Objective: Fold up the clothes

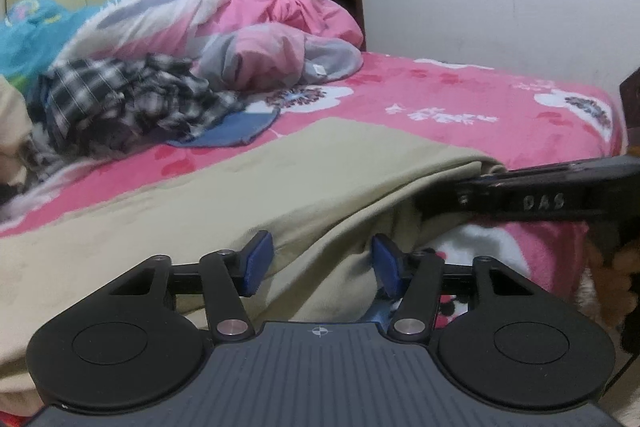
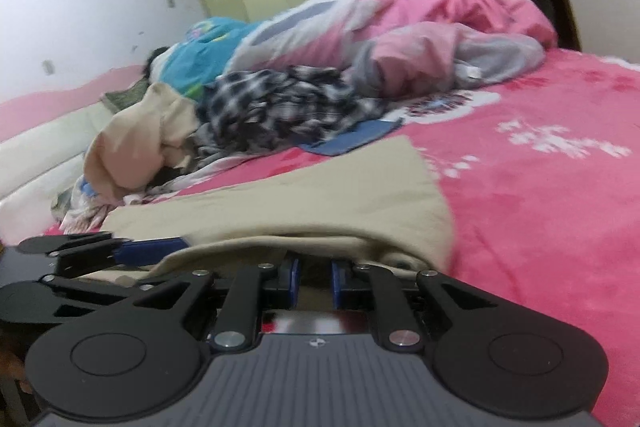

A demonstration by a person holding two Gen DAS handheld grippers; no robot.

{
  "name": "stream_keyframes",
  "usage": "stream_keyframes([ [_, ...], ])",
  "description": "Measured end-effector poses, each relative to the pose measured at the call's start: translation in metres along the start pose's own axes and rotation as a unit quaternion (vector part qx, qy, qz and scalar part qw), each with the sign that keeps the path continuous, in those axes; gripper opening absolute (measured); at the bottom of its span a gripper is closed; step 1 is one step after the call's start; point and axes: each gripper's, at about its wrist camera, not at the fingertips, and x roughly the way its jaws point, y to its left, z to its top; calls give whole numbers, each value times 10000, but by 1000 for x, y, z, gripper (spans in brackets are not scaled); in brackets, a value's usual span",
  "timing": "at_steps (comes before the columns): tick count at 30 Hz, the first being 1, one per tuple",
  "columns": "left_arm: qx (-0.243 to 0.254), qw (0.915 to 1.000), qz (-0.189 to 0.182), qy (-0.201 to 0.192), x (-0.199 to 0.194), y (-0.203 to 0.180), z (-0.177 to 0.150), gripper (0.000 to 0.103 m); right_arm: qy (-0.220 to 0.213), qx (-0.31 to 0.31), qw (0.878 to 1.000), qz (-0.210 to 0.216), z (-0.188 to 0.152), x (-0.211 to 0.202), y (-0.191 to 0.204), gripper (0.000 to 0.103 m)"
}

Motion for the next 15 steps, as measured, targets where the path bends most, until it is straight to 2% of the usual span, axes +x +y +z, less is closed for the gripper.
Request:
stream_keyframes([
  [2, 217, 9997, 125, -78, -4, -7, -2, 41, 42, 100, 9999, 2, 0, -4, -5, 14],
  [4, 418, 9988, 200, -126, -8, -13, -3, 25, 102, 60, 9999, -5, 0, -8, -4, 16],
  [6, 508, 9983, 235, -158, -12, -16, -3, 18, 152, -26, 9999, 12, 0, -14, 0, 19],
  [8, 495, 9983, 262, -183, -15, -15, -1, 15, 218, -68, 9997, 118, 0, -19, 3, 20],
  [11, 437, 9984, 303, -188, -20, -12, -1, 15, 395, 135, 9975, 562, 0, -24, 3, 20],
  [15, 340, 9985, 429, -53, -20, -3, -7, 12, 665, -21, 9936, 913, -3, -15, 18, 20],
])
